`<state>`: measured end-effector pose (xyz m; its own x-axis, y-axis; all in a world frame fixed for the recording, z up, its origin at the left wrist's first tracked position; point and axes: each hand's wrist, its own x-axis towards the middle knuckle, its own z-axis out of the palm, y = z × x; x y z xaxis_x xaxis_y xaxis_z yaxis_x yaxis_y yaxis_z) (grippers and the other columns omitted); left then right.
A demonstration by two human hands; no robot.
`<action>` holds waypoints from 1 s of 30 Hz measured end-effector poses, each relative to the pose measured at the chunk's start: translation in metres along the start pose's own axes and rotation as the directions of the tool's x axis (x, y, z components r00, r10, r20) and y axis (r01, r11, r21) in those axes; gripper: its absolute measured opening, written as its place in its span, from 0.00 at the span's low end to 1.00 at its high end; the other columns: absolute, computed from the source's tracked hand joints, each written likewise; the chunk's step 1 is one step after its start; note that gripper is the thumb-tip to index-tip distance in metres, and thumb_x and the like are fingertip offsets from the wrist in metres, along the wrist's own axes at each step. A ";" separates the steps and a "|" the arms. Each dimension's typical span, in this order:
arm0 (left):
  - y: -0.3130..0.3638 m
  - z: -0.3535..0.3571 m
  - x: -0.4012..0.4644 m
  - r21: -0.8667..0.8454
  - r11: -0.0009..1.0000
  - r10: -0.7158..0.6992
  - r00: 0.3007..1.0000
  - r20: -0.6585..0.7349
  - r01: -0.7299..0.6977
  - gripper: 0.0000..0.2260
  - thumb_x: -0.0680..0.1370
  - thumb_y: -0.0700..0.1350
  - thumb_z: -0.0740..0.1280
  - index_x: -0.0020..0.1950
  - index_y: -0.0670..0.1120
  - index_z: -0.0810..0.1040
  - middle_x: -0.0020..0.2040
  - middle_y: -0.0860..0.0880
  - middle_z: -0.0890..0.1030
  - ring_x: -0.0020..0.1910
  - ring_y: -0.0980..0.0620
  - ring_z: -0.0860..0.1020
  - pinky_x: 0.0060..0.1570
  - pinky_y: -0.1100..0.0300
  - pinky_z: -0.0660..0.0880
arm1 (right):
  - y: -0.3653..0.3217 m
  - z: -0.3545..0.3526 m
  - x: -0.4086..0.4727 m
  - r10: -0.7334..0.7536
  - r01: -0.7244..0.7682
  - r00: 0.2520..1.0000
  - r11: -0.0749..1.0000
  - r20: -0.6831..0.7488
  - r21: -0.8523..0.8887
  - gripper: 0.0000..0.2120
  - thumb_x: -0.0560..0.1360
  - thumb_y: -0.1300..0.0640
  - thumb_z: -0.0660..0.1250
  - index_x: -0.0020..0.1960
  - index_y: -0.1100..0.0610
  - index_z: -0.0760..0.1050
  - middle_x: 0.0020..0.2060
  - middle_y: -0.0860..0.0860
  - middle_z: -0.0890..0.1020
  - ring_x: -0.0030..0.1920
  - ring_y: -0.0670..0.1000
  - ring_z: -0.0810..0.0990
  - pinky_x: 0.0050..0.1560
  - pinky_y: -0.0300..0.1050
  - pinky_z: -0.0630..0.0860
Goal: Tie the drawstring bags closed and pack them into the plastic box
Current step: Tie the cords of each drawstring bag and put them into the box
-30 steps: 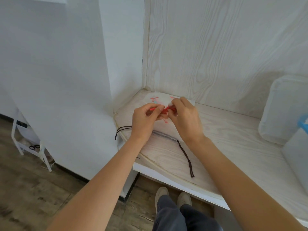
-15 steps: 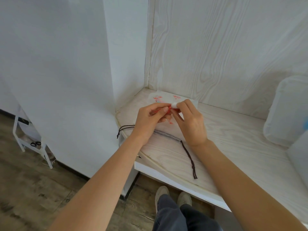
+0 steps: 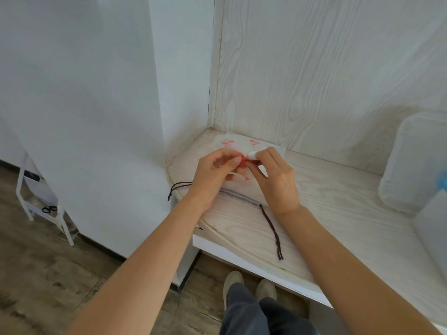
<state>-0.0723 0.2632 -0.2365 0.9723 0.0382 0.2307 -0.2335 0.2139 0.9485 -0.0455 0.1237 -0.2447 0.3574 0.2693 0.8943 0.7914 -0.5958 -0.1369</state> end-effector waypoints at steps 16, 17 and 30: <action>-0.007 -0.002 0.004 0.075 0.997 0.002 0.999 0.042 -0.005 0.03 0.76 0.37 0.66 0.45 0.42 0.80 0.33 0.52 0.82 0.33 0.59 0.79 0.37 0.68 0.75 | 0.005 -0.002 -0.002 -0.027 0.027 0.999 0.999 0.038 -0.023 0.05 0.73 0.63 0.66 0.42 0.66 0.78 0.35 0.57 0.78 0.32 0.53 0.78 0.33 0.44 0.74; -0.008 -0.001 0.004 0.096 0.995 0.009 0.999 0.037 -0.013 0.03 0.76 0.38 0.66 0.45 0.41 0.80 0.33 0.52 0.82 0.33 0.59 0.79 0.36 0.68 0.74 | 0.005 -0.002 -0.002 -0.031 0.032 0.999 0.999 0.035 -0.030 0.05 0.73 0.63 0.66 0.42 0.65 0.78 0.35 0.57 0.77 0.32 0.52 0.77 0.33 0.43 0.73; -0.012 0.003 0.004 0.431 0.887 0.192 0.981 -0.016 -0.167 0.05 0.79 0.40 0.62 0.49 0.41 0.76 0.33 0.54 0.77 0.31 0.63 0.74 0.35 0.71 0.67 | 0.004 -0.002 -0.002 0.043 -0.043 0.998 0.999 0.037 -0.013 0.02 0.72 0.64 0.70 0.41 0.63 0.79 0.33 0.54 0.78 0.30 0.54 0.78 0.27 0.48 0.76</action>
<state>-0.0658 0.2576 -0.2463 0.9095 0.0937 0.4051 -0.3748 -0.2372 0.8963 -0.0440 0.1194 -0.2467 0.4095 0.2715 0.8710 0.7690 -0.6164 -0.1694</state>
